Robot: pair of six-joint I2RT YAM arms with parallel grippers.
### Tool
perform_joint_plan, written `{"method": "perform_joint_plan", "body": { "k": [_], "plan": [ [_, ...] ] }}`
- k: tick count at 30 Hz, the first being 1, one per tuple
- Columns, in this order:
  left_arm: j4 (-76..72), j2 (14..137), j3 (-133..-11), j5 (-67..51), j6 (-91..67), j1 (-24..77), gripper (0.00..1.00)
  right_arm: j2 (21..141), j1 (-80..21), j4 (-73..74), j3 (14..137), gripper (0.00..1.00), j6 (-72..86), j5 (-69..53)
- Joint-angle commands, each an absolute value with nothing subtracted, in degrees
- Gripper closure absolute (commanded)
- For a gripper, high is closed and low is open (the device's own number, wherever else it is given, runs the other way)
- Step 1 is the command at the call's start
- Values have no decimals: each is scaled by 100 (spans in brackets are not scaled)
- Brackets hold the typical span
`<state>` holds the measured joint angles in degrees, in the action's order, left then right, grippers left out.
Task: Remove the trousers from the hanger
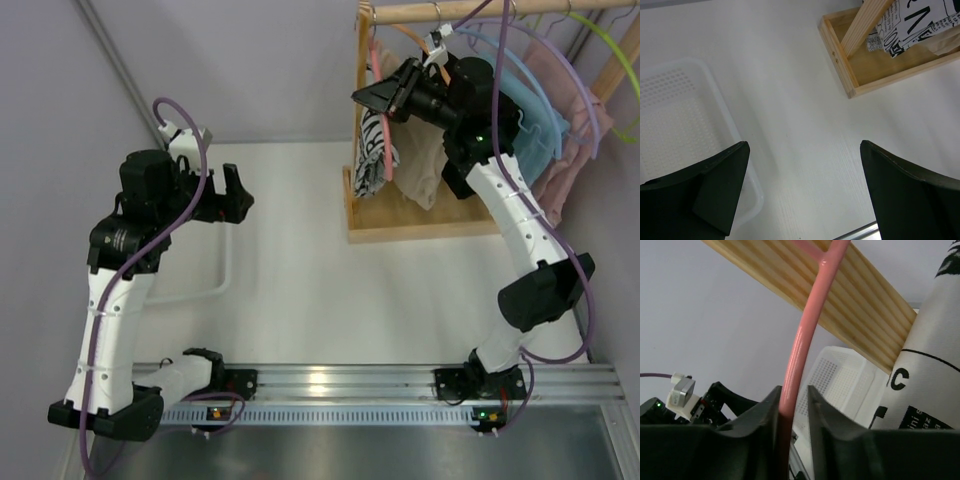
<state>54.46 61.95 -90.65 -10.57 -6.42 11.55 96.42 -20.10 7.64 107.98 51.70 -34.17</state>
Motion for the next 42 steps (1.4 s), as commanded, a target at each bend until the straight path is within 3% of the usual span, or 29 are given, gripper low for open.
{"method": "perform_joint_plan", "body": {
  "k": [1,4,26,42],
  "plan": [
    [5265,6214,-9097,-1160,-747,1125,1,9659,-2022,115,10767,83,5668,-3682],
    [5247,6214,-9070,-1204,-756,1125,1,9642,-2004,-165,10802,99,5792,-3788],
    [4738,6074,-8878,-1380,-756,1125,1,9176,-1750,-1380,11637,100,6706,-3884],
    [3279,5968,-7963,-2240,579,1143,1,7041,-1608,-1416,8958,100,6759,-4430]
  ]
}}
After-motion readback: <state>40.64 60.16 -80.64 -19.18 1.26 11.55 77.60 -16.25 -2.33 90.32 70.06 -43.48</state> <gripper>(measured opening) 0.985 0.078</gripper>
